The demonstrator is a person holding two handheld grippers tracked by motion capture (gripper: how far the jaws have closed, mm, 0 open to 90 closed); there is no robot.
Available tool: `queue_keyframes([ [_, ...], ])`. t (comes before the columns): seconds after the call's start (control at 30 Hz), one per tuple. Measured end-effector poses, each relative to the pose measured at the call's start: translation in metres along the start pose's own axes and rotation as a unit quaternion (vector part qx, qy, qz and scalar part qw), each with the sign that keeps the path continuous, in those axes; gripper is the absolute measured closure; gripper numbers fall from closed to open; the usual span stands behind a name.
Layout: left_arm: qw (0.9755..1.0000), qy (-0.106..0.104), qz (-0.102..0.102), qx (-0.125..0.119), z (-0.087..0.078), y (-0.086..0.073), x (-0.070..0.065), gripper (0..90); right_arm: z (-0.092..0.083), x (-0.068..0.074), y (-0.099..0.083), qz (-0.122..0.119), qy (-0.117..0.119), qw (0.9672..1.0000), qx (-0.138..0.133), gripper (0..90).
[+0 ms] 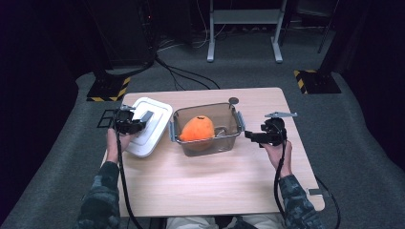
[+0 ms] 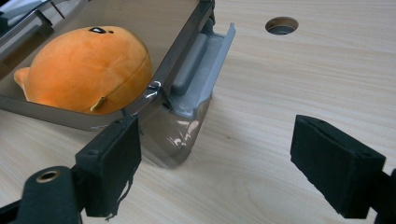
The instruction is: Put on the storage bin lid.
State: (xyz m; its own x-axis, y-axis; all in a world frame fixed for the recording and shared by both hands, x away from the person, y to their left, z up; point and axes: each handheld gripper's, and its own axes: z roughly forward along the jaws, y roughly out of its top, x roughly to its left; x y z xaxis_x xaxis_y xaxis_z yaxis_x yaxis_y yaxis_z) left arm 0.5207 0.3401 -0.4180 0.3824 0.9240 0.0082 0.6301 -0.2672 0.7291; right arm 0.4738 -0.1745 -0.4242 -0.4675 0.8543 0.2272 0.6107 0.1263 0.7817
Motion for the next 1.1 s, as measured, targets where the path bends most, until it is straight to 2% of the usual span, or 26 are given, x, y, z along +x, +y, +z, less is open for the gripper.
queue_keyframes([
  [0.37,0.9991,-0.004,0.039,-0.014,-0.024,0.033,-0.008,66.1,0.001,0.000,0.002,-0.002,0.001,1.0000,0.003,15.7],
  [0.67,0.9981,-0.019,0.056,-0.017,-0.034,0.050,-0.017,66.0,0.001,0.001,0.004,-0.003,0.003,1.0000,0.004,15.9],
  [0.83,0.9969,-0.031,0.070,-0.019,-0.038,0.060,-0.025,66.1,0.003,0.003,0.006,-0.005,0.004,1.0000,0.006,15.9],
  [1.1,0.9936,-0.053,0.097,-0.021,-0.041,0.072,-0.041,66.0,0.003,0.004,0.009,-0.009,0.006,0.9999,0.006,15.7],
])
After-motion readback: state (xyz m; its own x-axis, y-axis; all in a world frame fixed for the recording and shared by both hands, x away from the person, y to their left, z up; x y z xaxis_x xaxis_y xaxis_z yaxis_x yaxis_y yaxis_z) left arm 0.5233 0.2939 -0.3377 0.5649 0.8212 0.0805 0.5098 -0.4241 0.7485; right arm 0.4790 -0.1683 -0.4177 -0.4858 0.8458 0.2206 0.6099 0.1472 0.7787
